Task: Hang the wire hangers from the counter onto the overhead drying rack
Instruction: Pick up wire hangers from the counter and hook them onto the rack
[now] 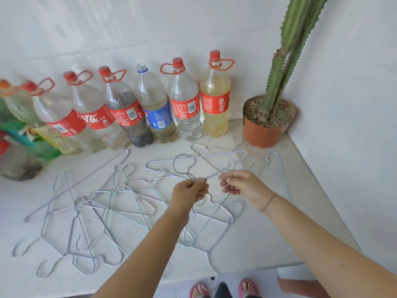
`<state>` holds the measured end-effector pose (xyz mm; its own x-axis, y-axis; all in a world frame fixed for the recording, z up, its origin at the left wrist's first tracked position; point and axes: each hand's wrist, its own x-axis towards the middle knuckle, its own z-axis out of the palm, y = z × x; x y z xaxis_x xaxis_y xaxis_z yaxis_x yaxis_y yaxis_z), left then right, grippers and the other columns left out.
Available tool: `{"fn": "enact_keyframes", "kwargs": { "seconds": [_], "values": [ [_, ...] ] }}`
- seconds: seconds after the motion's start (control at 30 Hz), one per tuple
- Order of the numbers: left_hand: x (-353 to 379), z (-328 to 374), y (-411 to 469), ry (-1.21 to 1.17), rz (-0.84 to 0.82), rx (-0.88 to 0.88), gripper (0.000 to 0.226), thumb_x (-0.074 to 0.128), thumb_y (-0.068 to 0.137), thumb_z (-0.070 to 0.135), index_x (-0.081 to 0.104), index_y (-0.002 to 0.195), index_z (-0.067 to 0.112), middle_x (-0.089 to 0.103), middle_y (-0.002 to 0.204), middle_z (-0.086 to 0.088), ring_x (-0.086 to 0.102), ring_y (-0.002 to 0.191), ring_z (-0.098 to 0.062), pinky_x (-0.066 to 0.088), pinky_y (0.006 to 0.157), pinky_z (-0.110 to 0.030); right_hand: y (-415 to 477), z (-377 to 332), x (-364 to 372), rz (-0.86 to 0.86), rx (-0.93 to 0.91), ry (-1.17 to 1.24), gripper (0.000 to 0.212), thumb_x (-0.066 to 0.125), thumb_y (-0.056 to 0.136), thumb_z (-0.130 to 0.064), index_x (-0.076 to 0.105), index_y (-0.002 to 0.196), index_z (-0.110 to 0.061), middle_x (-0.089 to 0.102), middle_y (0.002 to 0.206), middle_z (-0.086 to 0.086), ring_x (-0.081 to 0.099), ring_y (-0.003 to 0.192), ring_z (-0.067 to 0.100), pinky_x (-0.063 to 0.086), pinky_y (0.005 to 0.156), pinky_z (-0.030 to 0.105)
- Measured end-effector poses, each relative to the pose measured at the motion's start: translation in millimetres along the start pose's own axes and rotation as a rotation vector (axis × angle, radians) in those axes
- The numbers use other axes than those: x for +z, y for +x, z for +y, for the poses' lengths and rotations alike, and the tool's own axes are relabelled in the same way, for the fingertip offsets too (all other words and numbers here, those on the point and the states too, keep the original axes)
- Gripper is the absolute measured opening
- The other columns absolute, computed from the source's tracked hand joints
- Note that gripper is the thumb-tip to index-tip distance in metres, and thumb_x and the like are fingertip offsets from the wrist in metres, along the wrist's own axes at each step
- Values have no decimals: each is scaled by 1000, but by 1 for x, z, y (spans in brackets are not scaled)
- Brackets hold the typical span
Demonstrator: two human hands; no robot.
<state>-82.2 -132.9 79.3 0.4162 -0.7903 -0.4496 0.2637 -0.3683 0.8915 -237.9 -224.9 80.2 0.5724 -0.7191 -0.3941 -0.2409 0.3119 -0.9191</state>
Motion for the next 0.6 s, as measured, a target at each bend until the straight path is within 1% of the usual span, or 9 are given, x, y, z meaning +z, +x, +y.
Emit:
{"fn": "enact_keyframes", "kwargs": {
  "seconds": [0.1,0.17,0.23,0.3,0.37,0.43,0.47,0.53,0.6],
  "values": [
    [-50,5,0,-73,153,1,15,59,89,11,62,75,8,60,65,-4,52,48,-7,44,49,-14,37,-6,19,14,-4,-85,23,48,89,3,64,105,-1,62,79,4,57,65,9,43,56,9],
    [-83,7,-1,-106,255,6,17,60,88,9,61,72,8,58,60,-2,49,48,-9,42,45,-14,62,-6,31,40,-42,-193,23,52,86,5,63,106,4,61,77,5,54,65,8,41,55,8],
    [-113,6,-3,-140,334,4,17,61,88,8,61,71,8,60,55,1,49,48,-10,43,45,-15,86,-1,42,46,-90,-364,22,57,83,4,67,102,2,66,88,10,56,77,11,44,67,11],
    [-135,5,-7,-174,377,-5,16,61,88,9,62,72,7,60,59,-2,51,45,-7,44,46,-14,105,8,49,13,-75,-483,23,61,80,3,68,101,0,68,103,16,58,89,15,46,83,22],
    [-152,1,-11,-200,396,-14,14,61,88,9,63,75,6,59,65,-4,52,47,-7,47,48,-14,119,20,51,-21,-23,-596,19,69,76,-5,70,95,-8,69,104,12,62,93,19,46,92,29],
    [-164,-2,-15,-212,415,-24,14,61,88,9,63,75,6,59,66,-4,52,53,-11,48,52,-15,129,29,50,-38,-6,-776,14,76,70,-20,68,77,-28,70,95,0,64,97,21,46,95,36],
    [-168,-4,-16,-216,426,-28,14,61,88,9,62,75,6,59,66,-4,51,55,-12,49,54,-16,132,32,50,-48,2,-878,13,76,68,-26,65,70,-32,70,93,-5,63,99,20,45,95,38],
    [-176,-8,-17,-225,436,-40,11,61,88,9,63,78,6,60,67,-4,52,57,-12,49,54,-17,135,32,53,-65,11,-1062,12,73,68,-34,66,78,-34,67,99,-10,56,106,17,40,95,35],
    [-181,-9,-16,-235,435,-53,9,61,88,10,64,82,5,60,71,-5,53,57,-12,49,55,-18,138,32,57,-56,7,-1179,22,70,70,-36,67,92,-34,61,106,-11,47,112,18,32,94,34]
  ]
}}
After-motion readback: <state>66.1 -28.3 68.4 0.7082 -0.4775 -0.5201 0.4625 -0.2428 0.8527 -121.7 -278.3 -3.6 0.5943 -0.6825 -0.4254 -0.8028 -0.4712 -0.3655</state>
